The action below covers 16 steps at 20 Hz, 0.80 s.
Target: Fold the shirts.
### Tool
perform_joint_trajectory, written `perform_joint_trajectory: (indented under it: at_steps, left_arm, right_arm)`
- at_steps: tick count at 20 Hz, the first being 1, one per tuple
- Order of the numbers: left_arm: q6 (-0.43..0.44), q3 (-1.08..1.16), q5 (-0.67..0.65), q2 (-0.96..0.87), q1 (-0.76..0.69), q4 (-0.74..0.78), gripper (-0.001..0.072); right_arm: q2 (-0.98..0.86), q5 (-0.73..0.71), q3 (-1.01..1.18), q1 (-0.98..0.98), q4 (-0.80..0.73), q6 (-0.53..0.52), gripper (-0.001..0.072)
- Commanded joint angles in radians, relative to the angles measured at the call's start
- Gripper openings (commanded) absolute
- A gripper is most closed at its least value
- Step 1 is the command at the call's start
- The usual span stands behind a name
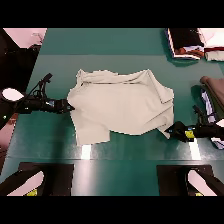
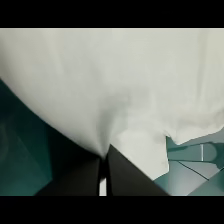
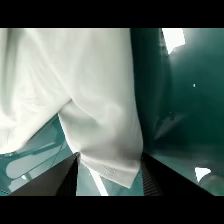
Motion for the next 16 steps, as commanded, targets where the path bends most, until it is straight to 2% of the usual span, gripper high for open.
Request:
perform_joint_trajectory:
  at_steps: [1,2,3,4,5,6,10,16]
  left_arm:
    - [0.000,0.001,-0.006,0.001,0.000,0.000,0.0026]
    - [0.000,0.001,-0.008,0.001,0.000,0.000,0.0026]
    - [0.000,0.001,-0.009,0.001,0.000,0.000,0.0026]
    - [0.000,0.001,-0.010,0.001,0.000,0.000,0.0026]
    - [0.001,0.001,-0.012,0.001,0.000,0.001,0.0026]
    - [0.001,0.001,-0.016,0.001,0.000,0.001,0.0025]
    - [-0.011,0.083,-0.023,0.020,0.000,0.043,0.0024]
    - [-0.034,0.582,-0.045,0.132,0.001,0.061,0.0025]
  right_arm:
    - [-0.027,-0.005,0.001,0.004,0.011,0.005,0.0428]
    - [-0.043,0.010,0.001,0.003,0.015,0.002,0.0349]
    - [-0.059,0.023,0.001,0.004,0.027,-0.023,0.0239]
    - [-0.071,0.035,0.001,0.005,0.027,-0.031,0.0202]
    - [-0.083,0.044,0.001,0.012,0.026,-0.046,0.0060]
    - [-0.087,0.046,0.001,0.024,0.024,-0.060,0.0020]
    - [0.006,0.056,0.092,0.035,0.016,-0.058,0.0019]
    - [0.194,0.073,0.637,-0.091,0.018,-0.023,0.0019]
